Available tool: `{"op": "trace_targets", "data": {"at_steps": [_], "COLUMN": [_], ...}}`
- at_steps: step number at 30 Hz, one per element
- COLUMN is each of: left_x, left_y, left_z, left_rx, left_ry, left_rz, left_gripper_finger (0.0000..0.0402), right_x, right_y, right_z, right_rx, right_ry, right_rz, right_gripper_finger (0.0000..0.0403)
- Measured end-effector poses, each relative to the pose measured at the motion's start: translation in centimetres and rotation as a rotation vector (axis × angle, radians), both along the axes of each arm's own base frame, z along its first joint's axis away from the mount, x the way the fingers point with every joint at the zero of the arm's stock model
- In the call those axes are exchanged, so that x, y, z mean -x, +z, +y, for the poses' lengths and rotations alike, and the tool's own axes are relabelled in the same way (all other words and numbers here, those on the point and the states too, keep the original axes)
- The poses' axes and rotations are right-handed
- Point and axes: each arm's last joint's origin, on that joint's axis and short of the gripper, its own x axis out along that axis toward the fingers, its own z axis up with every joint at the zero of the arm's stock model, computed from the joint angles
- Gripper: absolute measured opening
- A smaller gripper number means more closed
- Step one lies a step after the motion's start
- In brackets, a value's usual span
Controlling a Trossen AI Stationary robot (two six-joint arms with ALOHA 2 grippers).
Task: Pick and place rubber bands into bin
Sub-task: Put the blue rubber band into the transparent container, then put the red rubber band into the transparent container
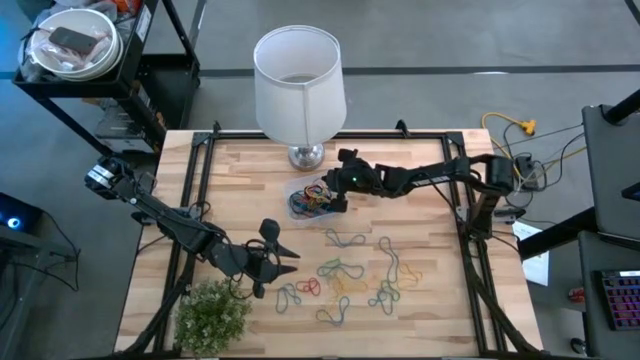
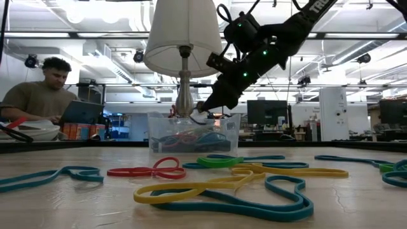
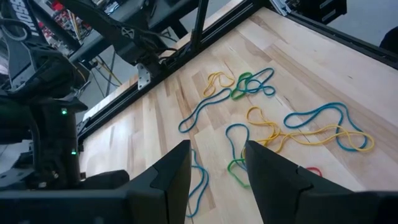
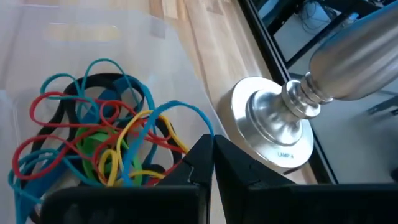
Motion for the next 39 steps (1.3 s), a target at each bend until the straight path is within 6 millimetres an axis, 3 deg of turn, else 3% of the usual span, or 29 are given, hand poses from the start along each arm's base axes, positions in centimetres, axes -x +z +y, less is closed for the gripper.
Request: {"op": "trace_targets", "data": {"at_steps": [7,21,27,33,39], "left_x": [0.0,0.0,0.2,0.2,0.2], "left_y": [0.0,-0.2,-0.8,-0.9,-0.9], "left_z": [0.0,0.0,0.1,0.1,0.1], "left_rx": [0.0,0.001,-0.024,-0.008,-0.007], "left_ry": [0.0,0.003,0.006,0.014,0.014], "left_rz": [0.001,0.009,0.066,0.07,0.07], "left_gripper_finger": [0.0137,0.0137,0.0137,0.0137,0.0137], "right_x": [0.1,0.5,1.6,4.1,7.1], "right_y": [0.2,0.5,2.7,4.4,4.7], "right_z": [0.0,0.7,3.1,6.6,9.4], "right_rx": [-0.026,-0.051,-0.061,-0.199,-0.37], "right_ry": [-0.006,0.048,0.145,0.267,0.199], "right_rz": [-0.009,0.031,0.077,0.196,0.379], "right_gripper_finger": [0.0021,0.0143,0.0157,0.0146,0.0133]}}
